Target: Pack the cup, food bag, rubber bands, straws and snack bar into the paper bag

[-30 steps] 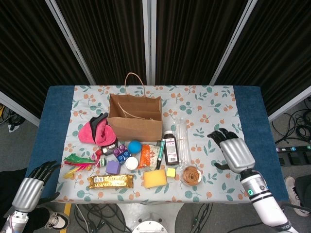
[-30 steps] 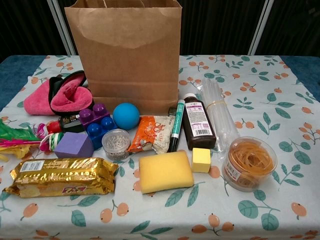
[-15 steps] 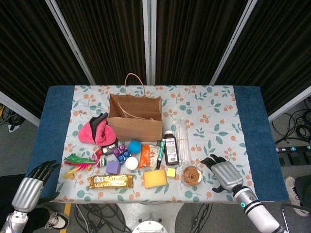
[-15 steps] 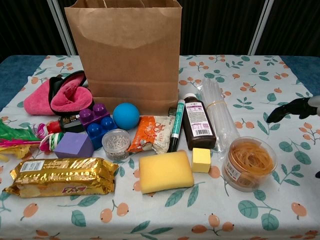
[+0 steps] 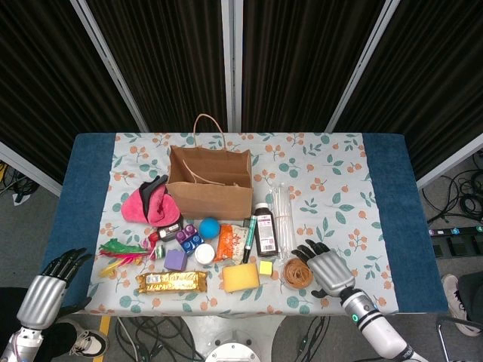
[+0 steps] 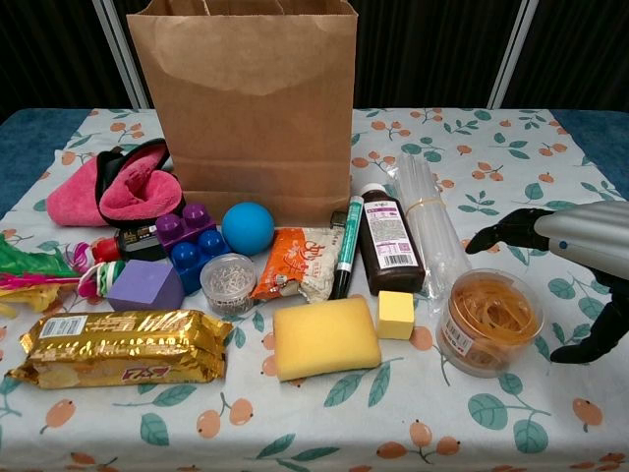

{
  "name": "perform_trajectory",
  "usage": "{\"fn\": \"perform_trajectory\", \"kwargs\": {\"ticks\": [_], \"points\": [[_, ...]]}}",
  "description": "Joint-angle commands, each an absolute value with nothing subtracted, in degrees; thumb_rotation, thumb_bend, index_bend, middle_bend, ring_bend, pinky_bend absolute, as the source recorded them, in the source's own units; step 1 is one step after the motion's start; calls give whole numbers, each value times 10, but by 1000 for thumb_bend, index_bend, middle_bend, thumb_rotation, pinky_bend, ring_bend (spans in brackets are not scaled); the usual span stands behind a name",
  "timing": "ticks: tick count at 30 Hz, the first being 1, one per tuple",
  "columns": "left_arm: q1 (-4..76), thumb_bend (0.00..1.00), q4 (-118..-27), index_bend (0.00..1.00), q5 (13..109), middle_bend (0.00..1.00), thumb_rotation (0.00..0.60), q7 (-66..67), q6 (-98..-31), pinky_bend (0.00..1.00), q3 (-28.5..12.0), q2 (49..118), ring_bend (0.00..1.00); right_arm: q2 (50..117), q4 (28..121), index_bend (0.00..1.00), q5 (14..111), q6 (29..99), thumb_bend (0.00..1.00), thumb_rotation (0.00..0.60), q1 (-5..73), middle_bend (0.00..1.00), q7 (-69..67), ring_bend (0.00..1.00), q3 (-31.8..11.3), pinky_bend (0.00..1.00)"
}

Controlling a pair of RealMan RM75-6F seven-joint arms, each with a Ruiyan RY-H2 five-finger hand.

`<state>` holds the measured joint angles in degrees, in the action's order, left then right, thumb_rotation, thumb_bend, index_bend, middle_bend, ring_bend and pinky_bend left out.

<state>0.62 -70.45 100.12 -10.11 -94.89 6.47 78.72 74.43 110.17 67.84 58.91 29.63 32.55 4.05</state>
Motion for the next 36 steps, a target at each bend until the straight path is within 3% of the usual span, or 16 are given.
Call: {"fn": "perform_trajectory", "kwargs": {"ticks": [1, 15, 28, 36], "points": [[7, 86, -704, 217, 1001, 227, 600, -101, -948, 245, 65, 787, 153, 756, 1097, 131, 675, 585, 0, 600, 300, 117, 328, 29, 37, 138], [6, 86, -704, 217, 997, 227, 600, -103, -947, 244, 64, 786, 153, 792, 1087, 133, 658, 577, 0, 600, 308, 147, 351, 56, 39, 145], [6, 86, -704, 217, 997, 227, 600, -102, -946, 244, 64, 787, 153, 800, 1085, 238, 652, 601, 120, 600, 302, 228, 375, 146, 43, 249], [6, 86, -705, 217, 995, 227, 600, -104, -945, 245, 64, 786, 153, 799, 1087, 380, 690, 627, 185, 600, 293, 334, 362, 266, 40, 382]]}}
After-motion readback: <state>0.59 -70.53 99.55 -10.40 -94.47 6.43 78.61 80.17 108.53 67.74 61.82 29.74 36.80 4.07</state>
